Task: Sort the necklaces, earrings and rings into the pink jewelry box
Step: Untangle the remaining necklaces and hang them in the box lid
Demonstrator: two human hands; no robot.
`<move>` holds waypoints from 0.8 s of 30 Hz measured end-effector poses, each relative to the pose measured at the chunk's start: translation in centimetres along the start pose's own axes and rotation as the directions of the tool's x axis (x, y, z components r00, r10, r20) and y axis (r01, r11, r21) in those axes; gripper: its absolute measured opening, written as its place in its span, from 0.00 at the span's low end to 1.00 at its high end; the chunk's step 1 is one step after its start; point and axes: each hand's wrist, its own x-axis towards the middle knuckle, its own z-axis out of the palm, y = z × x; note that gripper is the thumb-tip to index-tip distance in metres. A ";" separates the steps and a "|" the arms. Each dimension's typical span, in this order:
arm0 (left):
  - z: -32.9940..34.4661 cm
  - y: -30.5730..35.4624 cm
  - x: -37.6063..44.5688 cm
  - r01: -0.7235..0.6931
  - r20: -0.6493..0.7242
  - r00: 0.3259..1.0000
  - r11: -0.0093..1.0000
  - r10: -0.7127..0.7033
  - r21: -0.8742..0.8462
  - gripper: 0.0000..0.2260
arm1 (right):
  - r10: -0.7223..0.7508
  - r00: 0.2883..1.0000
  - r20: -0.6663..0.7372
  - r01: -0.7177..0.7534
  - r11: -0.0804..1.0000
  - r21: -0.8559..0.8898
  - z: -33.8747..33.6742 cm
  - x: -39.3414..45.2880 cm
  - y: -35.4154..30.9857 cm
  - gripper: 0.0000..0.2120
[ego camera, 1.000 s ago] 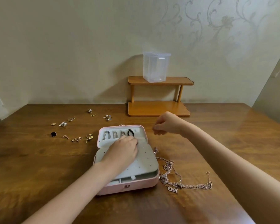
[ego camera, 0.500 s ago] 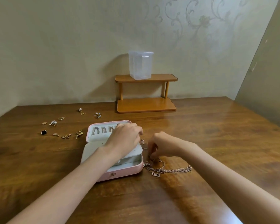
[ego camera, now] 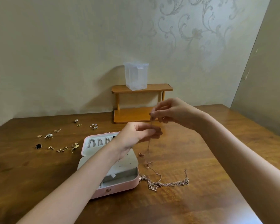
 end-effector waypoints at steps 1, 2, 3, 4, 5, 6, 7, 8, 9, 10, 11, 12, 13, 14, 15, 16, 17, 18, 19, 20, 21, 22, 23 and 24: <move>0.1 0.3 0.2 -0.003 0.000 1.000 0.999 0.003 -0.037 0.07 | -0.012 1.000 -0.024 0.013 0.999 0.036 -0.3 0.2 -0.3 0.03; 0.2 0.5 0.4 -0.007 0.003 1.000 0.999 0.007 -0.054 0.07 | -0.022 0.999 -0.047 0.026 0.996 0.082 -0.5 0.4 -0.6 0.03; 0.2 0.7 0.6 -0.009 0.009 1.000 0.998 0.010 -0.059 0.07 | -0.031 0.997 -0.070 0.040 0.991 0.129 -0.7 0.6 -1.0 0.02; 0.1 0.8 0.8 -0.008 0.015 1.000 0.998 0.009 -0.059 0.08 | -0.036 0.995 -0.096 0.053 0.984 0.170 -0.9 0.9 -1.3 0.02; 0.1 0.8 0.9 -0.004 0.023 1.000 0.998 0.006 -0.062 0.08 | -0.040 0.992 -0.118 0.064 0.977 0.206 -1.1 1.1 -1.6 0.03; 0.0 0.8 0.9 0.000 0.032 0.999 0.998 0.002 -0.068 0.09 | -0.042 0.990 -0.133 0.073 0.969 0.237 -1.2 1.2 -2.0 0.03; 0.0 0.8 1.0 0.006 0.038 0.999 0.997 -0.003 -0.079 0.10 | -0.044 0.989 -0.142 0.081 0.961 0.266 -1.3 1.3 -2.3 0.03; -0.1 0.8 1.0 0.011 0.040 0.999 0.995 -0.007 -0.098 0.11 | -0.046 0.987 -0.154 0.090 0.951 0.295 -1.4 1.4 -2.6 0.03; -0.2 0.8 1.0 0.016 0.040 0.999 0.992 -0.012 -0.122 0.11 | -0.045 0.984 -0.173 0.100 0.940 0.325 -1.5 1.5 -2.9 0.03; -0.3 0.7 1.0 0.020 0.040 0.999 0.990 -0.014 -0.142 0.12 | -0.042 0.979 -0.199 0.113 0.927 0.359 -1.5 1.6 -3.2 0.03; -0.4 0.7 1.0 0.021 0.040 0.999 0.988 -0.015 -0.154 0.12 | -0.037 0.973 -0.229 0.128 0.909 0.398 -1.6 1.7 -3.5 0.03; -0.5 0.7 1.1 0.021 0.038 0.999 0.987 -0.015 -0.162 0.12 | -0.032 0.964 -0.262 0.149 0.886 0.439 -1.6 1.9 -3.9 0.03; -0.7 0.7 1.2 0.022 0.034 0.999 0.986 -0.017 -0.167 0.12 | -0.024 0.953 -0.302 0.174 0.859 0.480 -1.7 2.1 -4.2 0.04; -0.8 0.7 1.2 0.025 0.030 0.999 0.985 -0.020 -0.170 0.12 | -0.011 0.937 -0.349 0.202 0.832 0.517 -1.8 2.3 -4.6 0.05; -0.9 0.7 1.3 0.029 0.026 0.999 0.984 -0.025 -0.174 0.12 | 0.008 0.917 -0.400 0.230 0.807 0.545 -1.9 2.6 -4.9 0.06; -1.0 0.7 1.4 0.034 0.024 0.999 0.983 -0.030 -0.178 0.11 | 0.029 0.894 -0.448 0.256 0.786 0.562 -1.9 2.8 -5.2 0.07; -1.1 0.6 1.4 0.039 0.023 0.999 0.982 -0.035 -0.183 0.11 | 0.050 0.871 -0.488 0.279 0.768 0.576 -2.0 3.1 -5.4 0.08; -1.2 0.5 1.4 0.041 0.023 0.999 0.982 -0.038 -0.185 0.10 | 0.069 0.851 -0.521 0.301 0.748 0.591 -2.1 3.3 -5.6 0.09; -1.4 0.4 1.3 0.045 0.021 0.999 0.982 -0.042 -0.185 0.10 | 0.088 0.834 -0.545 0.321 0.725 0.609 -2.3 3.5 -5.6 0.10; -1.6 0.3 1.3 0.051 0.019 0.999 0.980 -0.048 -0.190 0.10 | 0.109 0.819 -0.563 0.337 0.703 0.626 -2.5 3.7 -5.5 0.11; -1.8 0.1 1.2 0.060 0.016 0.998 0.978 -0.058 -0.200 0.09 | 0.133 0.802 -0.583 0.346 0.692 0.633 -2.7 3.8 -5.4 0.11; -1.9 0.0 1.2 0.072 0.008 0.997 0.975 -0.072 -0.212 0.09 | 0.156 0.779 -0.607 0.349 0.697 0.627 -2.9 3.9 -5.2 0.11; -2.1 -0.2 1.1 0.086 -0.006 0.996 0.971 -0.089 -0.222 0.09 | 0.176 0.754 -0.633 0.347 0.712 0.611 -3.0 4.0 -5.0 0.10; -2.2 -0.4 1.1 0.099 -0.024 0.994 0.969 -0.108 -0.228 0.09 | 0.190 0.730 -0.656 0.342 0.729 0.593 -3.1 4.1 -4.7 0.09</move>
